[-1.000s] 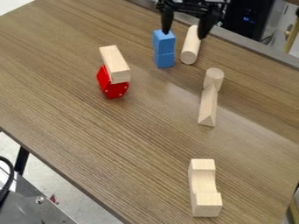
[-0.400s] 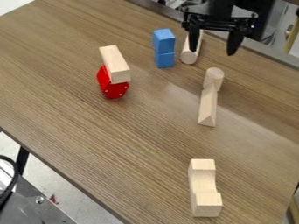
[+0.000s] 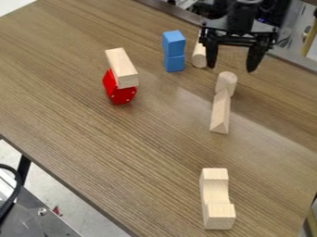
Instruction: Put the cylinder on top of the blue cubes
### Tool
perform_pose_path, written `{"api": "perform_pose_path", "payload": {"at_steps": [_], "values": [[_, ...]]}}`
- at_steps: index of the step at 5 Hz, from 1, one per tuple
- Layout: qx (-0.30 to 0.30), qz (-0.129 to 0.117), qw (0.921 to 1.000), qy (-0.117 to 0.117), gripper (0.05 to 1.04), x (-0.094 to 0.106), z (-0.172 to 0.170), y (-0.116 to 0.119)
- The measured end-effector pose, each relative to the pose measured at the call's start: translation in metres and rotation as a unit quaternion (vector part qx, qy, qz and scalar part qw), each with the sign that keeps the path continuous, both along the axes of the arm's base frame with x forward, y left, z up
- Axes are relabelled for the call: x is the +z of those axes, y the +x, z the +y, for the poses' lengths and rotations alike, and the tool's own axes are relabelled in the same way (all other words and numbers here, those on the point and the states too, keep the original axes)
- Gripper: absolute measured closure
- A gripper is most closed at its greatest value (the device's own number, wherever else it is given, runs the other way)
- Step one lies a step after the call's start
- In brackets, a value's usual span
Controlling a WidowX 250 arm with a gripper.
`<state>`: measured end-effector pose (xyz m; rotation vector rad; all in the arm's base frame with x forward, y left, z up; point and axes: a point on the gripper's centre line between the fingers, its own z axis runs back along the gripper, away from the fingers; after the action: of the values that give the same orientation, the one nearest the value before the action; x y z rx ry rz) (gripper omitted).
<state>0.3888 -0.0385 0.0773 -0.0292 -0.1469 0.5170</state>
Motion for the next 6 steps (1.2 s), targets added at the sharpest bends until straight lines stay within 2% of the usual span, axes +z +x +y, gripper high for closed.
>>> {"api": "perform_pose_path", "payload": {"at_steps": [1,4,5,6], "values": [[-0.003,0.010,0.9999,0.004,0.083,-0.011,-0.001,-0.001],[-0.004,0.005,1.0000,0.007,0.083,-0.028,0.001,0.003],[-0.002,0.016,0.9998,0.013,0.117,-0.041,0.006,0.003],[0.006,0.019,0.9997,0.013,0.390,-0.047,0.009,0.004]]}}
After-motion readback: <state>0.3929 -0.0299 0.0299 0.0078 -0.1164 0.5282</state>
